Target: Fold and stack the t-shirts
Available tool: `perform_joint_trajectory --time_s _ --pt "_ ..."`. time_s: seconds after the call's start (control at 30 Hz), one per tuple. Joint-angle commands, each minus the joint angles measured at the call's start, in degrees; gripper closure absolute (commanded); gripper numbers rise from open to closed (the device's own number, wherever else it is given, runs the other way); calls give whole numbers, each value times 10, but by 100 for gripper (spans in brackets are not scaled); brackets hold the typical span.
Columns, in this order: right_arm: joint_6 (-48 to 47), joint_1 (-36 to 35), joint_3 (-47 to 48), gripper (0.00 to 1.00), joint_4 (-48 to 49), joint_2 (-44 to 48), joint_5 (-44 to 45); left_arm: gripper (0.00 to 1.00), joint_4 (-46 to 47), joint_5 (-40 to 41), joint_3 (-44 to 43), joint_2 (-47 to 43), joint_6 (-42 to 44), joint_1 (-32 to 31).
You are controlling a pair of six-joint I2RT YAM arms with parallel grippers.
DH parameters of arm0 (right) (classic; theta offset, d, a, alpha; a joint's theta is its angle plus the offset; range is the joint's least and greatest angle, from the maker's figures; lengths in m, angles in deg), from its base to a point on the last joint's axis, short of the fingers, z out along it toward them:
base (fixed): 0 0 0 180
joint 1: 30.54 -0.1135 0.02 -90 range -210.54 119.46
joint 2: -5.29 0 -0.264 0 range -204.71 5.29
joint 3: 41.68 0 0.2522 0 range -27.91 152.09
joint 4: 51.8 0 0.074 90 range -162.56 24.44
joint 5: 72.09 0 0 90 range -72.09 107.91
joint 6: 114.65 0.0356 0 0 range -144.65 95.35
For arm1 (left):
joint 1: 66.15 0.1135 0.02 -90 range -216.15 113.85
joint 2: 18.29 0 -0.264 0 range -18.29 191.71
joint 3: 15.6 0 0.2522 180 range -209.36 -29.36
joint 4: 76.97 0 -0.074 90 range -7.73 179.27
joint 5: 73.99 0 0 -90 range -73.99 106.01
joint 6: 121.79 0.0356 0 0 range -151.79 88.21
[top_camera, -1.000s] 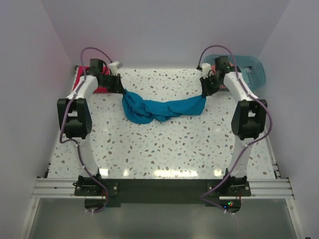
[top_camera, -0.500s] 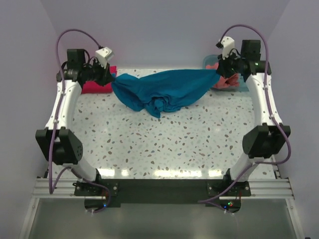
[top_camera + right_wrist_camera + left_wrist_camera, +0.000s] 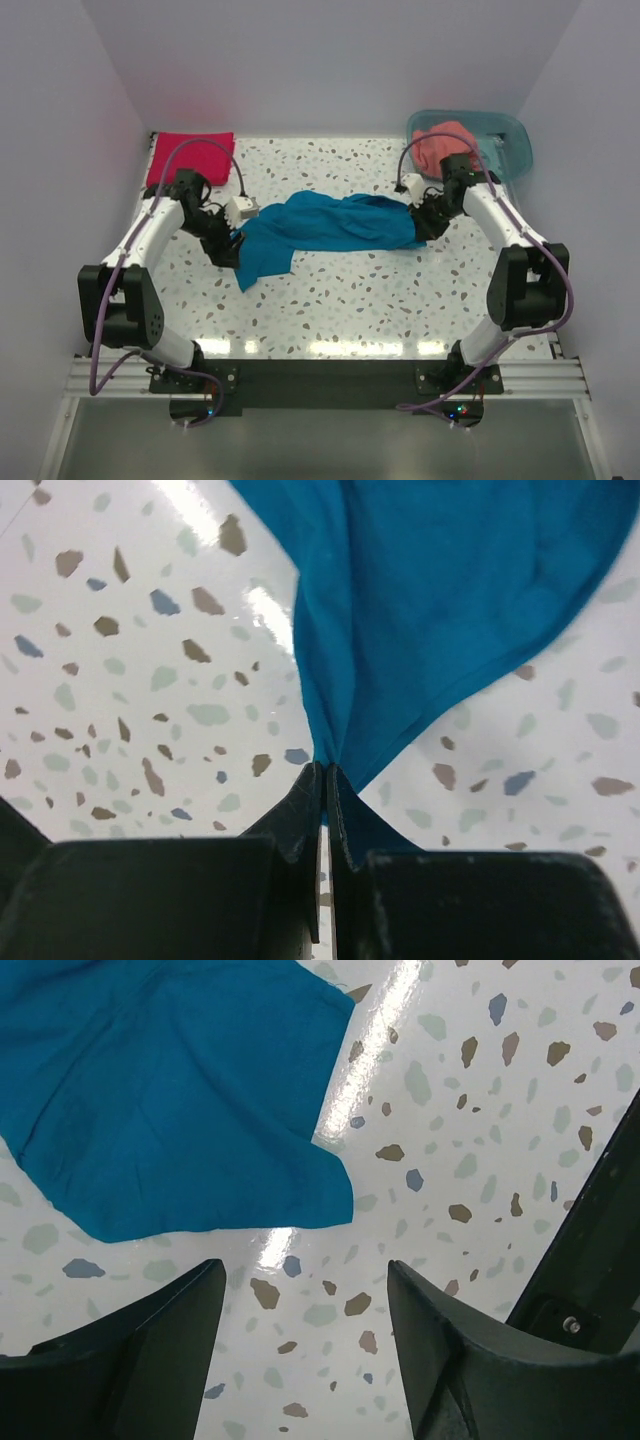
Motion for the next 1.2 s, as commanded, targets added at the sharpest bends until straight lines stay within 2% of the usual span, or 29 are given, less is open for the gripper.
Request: perform_joint_trajectory --time_s 0.0,0.23,0.4,0.5,0.67,0.8,0.9,0.93,1.0,1.03,1.13,1.17 --pt "-39 -16 -11 100 -21 10 4 29 -17 -15 -23 -5 53 3" --pt "-34 -16 -23 100 -14 7 24 32 1 -8 6 10 94 -27" --pt "-26 -16 -22 100 -9 6 34 34 90 71 70 1 95 -82" --pt "-20 -16 -24 100 -5 7 39 30 143 108 102 5 82 -104" --pt "-14 -17 -26 100 -3 -11 43 28 199 124 131 32 57 -122" --pt "-13 -24 -32 100 -2 -29 49 31 230 147 149 51 38 -137" --pt "-17 -32 -36 100 -3 -44 62 40 229 150 154 64 40 -140" --pt "-18 -33 -37 100 -4 -49 66 55 228 152 156 66 39 -141" --pt "-25 -35 -37 84 -11 -57 74 68 223 158 157 72 43 -142" --pt "-27 -35 -39 69 -12 -58 80 79 219 160 154 74 45 -142" --pt "-38 -35 -53 56 8 -45 96 90 202 156 150 75 50 -142" --pt "-43 -35 -56 56 12 -43 98 92 196 154 148 77 50 -142"
